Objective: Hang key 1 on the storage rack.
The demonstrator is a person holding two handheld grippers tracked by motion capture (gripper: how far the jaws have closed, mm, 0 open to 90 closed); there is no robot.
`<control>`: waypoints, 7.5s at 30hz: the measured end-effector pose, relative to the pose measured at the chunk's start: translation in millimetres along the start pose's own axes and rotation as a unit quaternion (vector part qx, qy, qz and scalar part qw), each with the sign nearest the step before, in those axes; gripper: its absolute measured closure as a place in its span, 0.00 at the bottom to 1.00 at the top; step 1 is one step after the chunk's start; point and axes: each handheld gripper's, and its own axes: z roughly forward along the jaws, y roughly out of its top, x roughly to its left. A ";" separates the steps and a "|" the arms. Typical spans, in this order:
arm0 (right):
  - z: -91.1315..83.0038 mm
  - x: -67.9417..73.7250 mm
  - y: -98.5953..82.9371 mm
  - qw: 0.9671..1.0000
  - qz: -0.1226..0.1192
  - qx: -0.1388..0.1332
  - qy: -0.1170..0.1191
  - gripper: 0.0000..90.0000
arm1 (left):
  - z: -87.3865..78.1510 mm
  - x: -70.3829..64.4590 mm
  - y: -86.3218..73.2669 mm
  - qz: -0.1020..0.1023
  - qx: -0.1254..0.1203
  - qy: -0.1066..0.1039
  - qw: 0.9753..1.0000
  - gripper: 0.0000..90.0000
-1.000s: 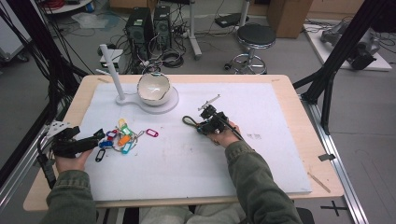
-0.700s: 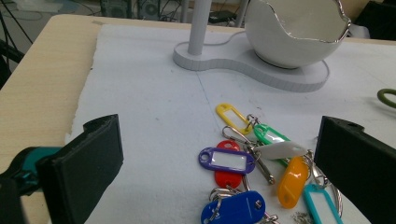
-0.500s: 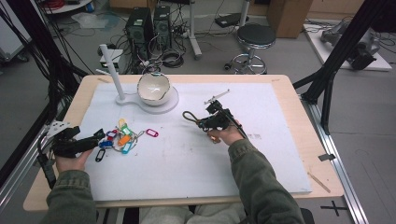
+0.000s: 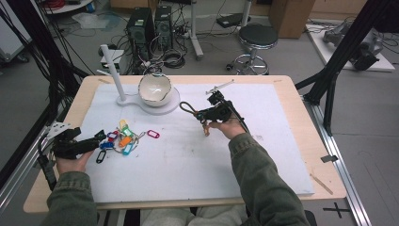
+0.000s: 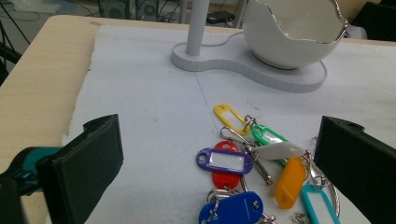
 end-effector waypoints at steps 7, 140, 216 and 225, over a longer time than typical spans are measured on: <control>-1.3 8.9 14.4 1.000 -0.010 -0.005 0.004 0.85 | 0.0 0.4 0.0 -0.001 0.000 0.000 1.000 0.02; 124.4 110.2 205.1 0.999 -0.022 -0.035 0.004 0.84 | 1.5 5.5 0.4 -0.018 -0.008 -0.014 1.000 0.02; 30.5 44.9 106.7 0.995 0.010 -0.007 -0.095 0.01 | 4.5 5.3 1.2 -0.027 -0.013 -0.016 0.999 0.02; 17.6 41.6 90.8 0.996 0.012 -0.011 -0.093 0.01 | 5.1 4.9 1.3 -0.029 -0.014 -0.017 0.999 0.02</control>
